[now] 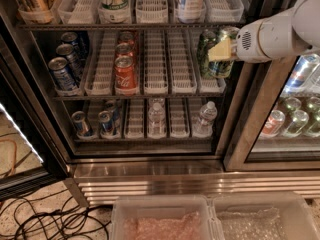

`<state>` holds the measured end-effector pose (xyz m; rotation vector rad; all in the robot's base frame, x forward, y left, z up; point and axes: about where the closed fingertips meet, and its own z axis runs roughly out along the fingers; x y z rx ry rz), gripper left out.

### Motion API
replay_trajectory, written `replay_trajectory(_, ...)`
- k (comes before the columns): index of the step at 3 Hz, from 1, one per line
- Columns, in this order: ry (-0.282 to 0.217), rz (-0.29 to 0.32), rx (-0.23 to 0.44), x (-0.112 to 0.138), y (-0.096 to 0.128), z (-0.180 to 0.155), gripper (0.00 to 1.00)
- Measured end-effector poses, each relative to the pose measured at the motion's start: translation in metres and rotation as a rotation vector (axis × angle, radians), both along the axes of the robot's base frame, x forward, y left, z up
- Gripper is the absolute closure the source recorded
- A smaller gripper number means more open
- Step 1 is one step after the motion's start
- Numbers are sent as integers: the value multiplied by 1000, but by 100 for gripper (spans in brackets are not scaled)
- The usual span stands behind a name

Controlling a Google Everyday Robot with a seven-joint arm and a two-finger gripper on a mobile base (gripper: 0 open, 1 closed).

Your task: Pick green can from middle shelf of fridge

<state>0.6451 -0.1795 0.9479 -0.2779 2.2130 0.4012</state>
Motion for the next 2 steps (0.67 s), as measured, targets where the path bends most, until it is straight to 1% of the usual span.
replay_trajectory(1, 158, 41, 37, -44, 15, -27, 100)
replay_trajectory(2, 348, 124, 71, -104, 36, -50, 100)
